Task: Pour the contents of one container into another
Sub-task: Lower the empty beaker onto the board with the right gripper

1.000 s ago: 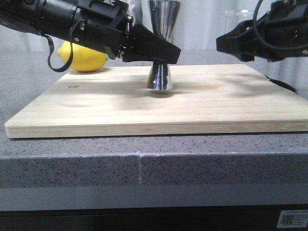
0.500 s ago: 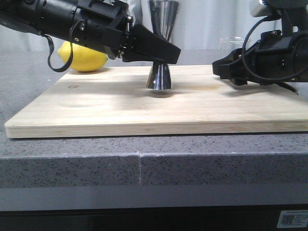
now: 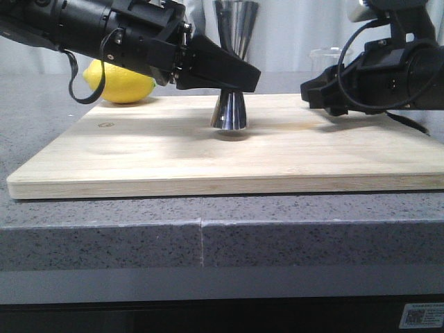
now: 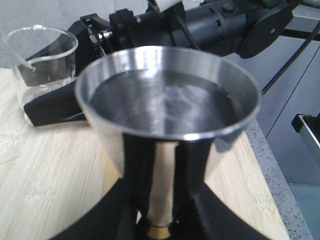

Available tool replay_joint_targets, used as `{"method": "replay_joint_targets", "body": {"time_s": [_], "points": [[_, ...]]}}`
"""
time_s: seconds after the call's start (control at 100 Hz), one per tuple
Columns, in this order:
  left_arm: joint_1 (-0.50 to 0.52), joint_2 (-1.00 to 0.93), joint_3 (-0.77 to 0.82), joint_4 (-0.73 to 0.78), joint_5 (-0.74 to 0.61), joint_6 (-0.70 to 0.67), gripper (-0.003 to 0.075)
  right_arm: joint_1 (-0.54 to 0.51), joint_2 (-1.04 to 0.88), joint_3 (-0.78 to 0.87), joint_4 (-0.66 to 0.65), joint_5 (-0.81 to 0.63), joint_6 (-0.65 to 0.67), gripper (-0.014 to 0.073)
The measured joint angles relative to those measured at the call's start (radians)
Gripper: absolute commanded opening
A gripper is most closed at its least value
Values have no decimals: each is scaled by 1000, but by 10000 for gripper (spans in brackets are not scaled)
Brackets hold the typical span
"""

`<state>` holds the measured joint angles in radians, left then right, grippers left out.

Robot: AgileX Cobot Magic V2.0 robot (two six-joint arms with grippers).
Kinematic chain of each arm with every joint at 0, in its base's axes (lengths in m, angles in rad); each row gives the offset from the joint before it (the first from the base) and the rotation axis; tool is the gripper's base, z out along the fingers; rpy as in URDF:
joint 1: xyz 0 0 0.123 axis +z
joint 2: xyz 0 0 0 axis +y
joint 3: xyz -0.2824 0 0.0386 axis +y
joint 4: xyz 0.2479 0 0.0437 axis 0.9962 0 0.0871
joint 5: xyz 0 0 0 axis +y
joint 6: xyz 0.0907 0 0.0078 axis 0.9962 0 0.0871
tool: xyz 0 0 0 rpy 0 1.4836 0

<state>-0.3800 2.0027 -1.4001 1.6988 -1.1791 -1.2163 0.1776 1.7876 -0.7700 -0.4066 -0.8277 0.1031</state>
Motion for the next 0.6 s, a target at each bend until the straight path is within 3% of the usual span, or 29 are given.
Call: {"method": "replay_joint_targets", "body": {"time_s": [0.6], "points": [[0, 0, 0, 0, 0, 0, 114, -2, 44, -11, 13, -42, -2, 287]]}}
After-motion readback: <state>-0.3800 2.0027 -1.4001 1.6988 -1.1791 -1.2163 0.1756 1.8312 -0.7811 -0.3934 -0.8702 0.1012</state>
